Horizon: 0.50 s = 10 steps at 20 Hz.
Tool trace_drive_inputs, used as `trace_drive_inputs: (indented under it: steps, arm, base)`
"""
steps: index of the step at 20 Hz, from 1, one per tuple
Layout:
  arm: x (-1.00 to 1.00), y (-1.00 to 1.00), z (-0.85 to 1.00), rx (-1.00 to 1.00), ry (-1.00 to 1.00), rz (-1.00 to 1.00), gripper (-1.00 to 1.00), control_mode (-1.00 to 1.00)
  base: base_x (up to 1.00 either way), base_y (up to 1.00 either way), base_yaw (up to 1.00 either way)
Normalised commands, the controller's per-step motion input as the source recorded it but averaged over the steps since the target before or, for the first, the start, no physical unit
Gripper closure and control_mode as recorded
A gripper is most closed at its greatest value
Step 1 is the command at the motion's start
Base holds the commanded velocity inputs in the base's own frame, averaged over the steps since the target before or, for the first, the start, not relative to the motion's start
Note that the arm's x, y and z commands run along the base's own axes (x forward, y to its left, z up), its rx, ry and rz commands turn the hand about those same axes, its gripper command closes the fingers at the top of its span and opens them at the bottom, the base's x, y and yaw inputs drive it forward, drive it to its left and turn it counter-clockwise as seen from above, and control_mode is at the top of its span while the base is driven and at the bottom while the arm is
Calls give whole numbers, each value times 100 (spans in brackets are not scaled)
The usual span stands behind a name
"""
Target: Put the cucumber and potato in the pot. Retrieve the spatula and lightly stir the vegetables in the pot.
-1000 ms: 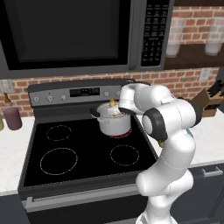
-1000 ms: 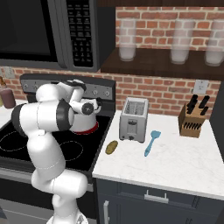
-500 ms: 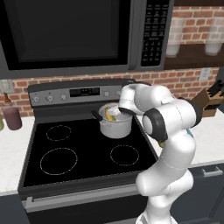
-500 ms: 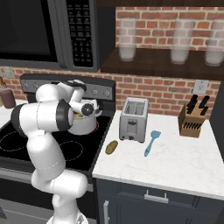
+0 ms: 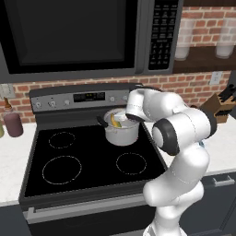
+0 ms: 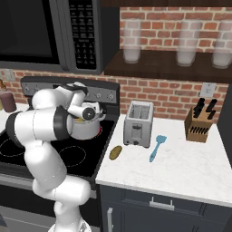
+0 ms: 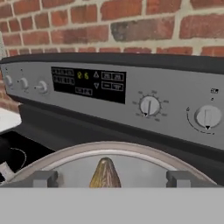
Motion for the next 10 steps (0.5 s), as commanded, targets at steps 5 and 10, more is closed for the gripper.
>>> trace_drive_inputs:
  steps: [5,10]
  arm:
    - [-39,-1,50,0,0,-2,-100,-100]
    - [-54,-11,56,0,0,0,-100,-100]
  base:
    - [0,0,0]
    - [0,0,0]
